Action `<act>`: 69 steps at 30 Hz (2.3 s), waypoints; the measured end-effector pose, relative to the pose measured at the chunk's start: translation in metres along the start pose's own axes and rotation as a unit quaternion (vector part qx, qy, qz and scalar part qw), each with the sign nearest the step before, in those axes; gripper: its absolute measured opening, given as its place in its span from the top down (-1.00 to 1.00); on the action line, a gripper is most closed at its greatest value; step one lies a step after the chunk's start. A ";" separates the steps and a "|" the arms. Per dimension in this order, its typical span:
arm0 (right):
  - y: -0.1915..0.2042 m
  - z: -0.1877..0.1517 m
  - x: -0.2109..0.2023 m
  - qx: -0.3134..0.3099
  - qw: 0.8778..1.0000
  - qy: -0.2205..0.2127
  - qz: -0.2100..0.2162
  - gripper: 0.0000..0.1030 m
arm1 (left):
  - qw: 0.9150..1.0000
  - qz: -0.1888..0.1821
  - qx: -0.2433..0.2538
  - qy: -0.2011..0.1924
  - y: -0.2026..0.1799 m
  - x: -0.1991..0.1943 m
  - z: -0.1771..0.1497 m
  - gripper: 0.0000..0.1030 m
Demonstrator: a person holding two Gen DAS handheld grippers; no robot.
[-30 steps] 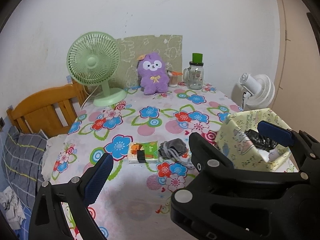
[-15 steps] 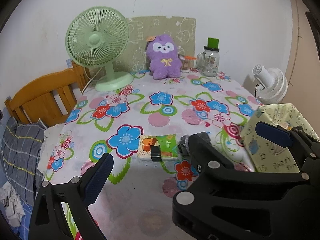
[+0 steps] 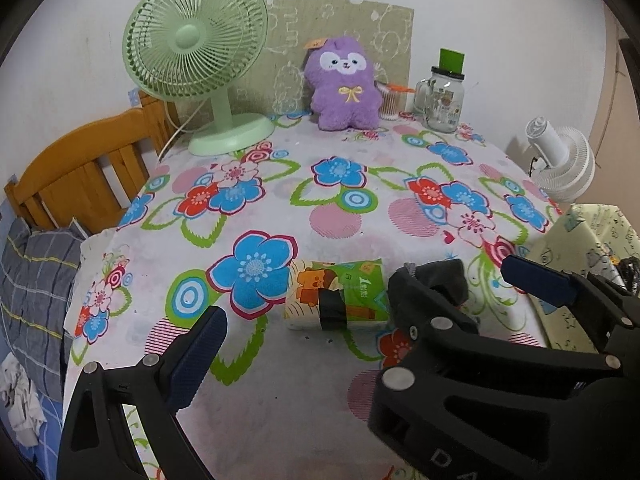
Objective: Organize soft objects
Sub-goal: 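Grasp the green tissue pack with the left gripper while the right grasps the grey pouch, then lift the tissue pack and grey pouch and carry both over the fabric box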
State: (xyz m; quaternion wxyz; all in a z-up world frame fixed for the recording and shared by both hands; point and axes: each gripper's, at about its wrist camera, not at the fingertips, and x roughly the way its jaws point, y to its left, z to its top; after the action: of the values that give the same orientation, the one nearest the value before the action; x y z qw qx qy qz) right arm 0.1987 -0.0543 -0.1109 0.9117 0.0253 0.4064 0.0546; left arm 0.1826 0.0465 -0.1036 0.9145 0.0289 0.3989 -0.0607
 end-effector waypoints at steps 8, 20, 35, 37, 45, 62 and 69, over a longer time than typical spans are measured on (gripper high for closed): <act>-0.009 0.000 0.022 0.009 1.000 0.023 0.003 -0.51 | 1.000 0.002 0.001 0.019 -0.003 0.020 0.001 -0.91; -0.019 0.000 0.033 0.028 0.998 0.042 0.026 0.05 | 0.999 -0.004 -0.001 0.041 -0.010 0.031 0.002 -0.92; -0.029 0.009 0.038 0.045 0.999 0.018 -0.004 0.15 | 0.999 0.015 -0.007 0.035 -0.012 0.043 0.014 -0.90; -0.029 0.010 0.040 0.044 0.999 0.015 -0.010 0.16 | 0.999 0.017 -0.013 0.039 -0.010 0.048 0.014 -0.89; -0.023 0.011 0.042 0.028 0.999 0.003 -0.027 0.16 | 0.997 0.014 -0.038 0.064 0.001 0.065 0.012 -0.54; -0.022 0.006 0.030 0.032 0.999 0.008 -0.014 0.38 | 0.999 0.021 -0.030 0.041 -0.004 0.042 0.009 -0.39; -0.018 -0.003 0.019 0.029 0.999 0.012 0.001 0.46 | 0.999 0.025 -0.033 0.036 -0.005 0.028 0.001 -0.39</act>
State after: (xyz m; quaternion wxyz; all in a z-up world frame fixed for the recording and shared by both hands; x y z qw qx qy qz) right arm 0.2107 -0.0703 -0.1286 0.9054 0.0517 0.4192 0.0438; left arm 0.2015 0.0390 -0.1239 0.9013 0.0111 0.4324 -0.0239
